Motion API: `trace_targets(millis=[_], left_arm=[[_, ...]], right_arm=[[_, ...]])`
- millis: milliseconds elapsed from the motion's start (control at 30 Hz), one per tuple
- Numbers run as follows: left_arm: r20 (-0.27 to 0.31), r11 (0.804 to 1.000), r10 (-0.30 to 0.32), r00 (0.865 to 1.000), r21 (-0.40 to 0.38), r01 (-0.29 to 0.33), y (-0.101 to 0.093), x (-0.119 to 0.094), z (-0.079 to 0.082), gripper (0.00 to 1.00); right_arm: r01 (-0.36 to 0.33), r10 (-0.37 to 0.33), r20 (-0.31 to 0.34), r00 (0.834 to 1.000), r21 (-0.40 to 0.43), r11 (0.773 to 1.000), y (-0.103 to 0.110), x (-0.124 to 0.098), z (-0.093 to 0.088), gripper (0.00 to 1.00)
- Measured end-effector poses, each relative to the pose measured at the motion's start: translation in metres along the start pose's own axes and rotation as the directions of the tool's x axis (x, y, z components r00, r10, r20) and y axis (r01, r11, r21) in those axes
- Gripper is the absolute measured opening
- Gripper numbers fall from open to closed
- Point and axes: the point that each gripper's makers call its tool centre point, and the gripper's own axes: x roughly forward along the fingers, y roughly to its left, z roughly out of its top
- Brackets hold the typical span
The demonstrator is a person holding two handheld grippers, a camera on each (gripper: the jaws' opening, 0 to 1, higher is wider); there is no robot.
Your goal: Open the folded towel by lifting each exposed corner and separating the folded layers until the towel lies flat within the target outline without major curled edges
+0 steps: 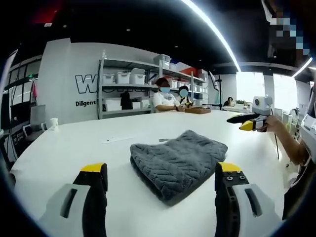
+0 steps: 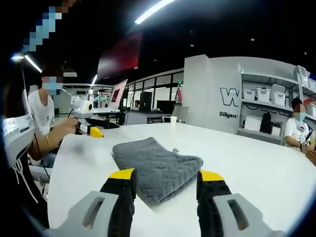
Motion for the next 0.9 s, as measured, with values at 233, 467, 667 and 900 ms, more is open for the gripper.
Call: trace_targets(millis=[233,467,667,900], left_arm=[[-0.005,1.0,-0.015,1.0,0.01,0.015,0.0,0.008,0.002,0.87],[-0.018,1.0,-0.014,1.0,0.009,0.014,0.005,0.016,0.001,0.87],[-0.028,0.999,-0.023,0.999,0.026,0.024,0.006,0.023,0.003,0.85],[-0.023,0.999,-0.029,0.999,0.022,0.03,0.011,0.033,0.009,0.83]], right_arm=[[0.0,0.0,0.017,1.0,-0.009,1.0,-0.004,0.004,0.002,0.44],[0.009,-0.008,0.058,0.998,-0.004,1.0,-0.013,0.011,0.01,0.38],[0.004,-0.004,0.03,1.0,-0.016,1.0,-0.016,0.018,0.007,0.38],[-0.004,0.004,0.004,1.0,-0.014,1.0,-0.021,0.028,0.006,0.36]])
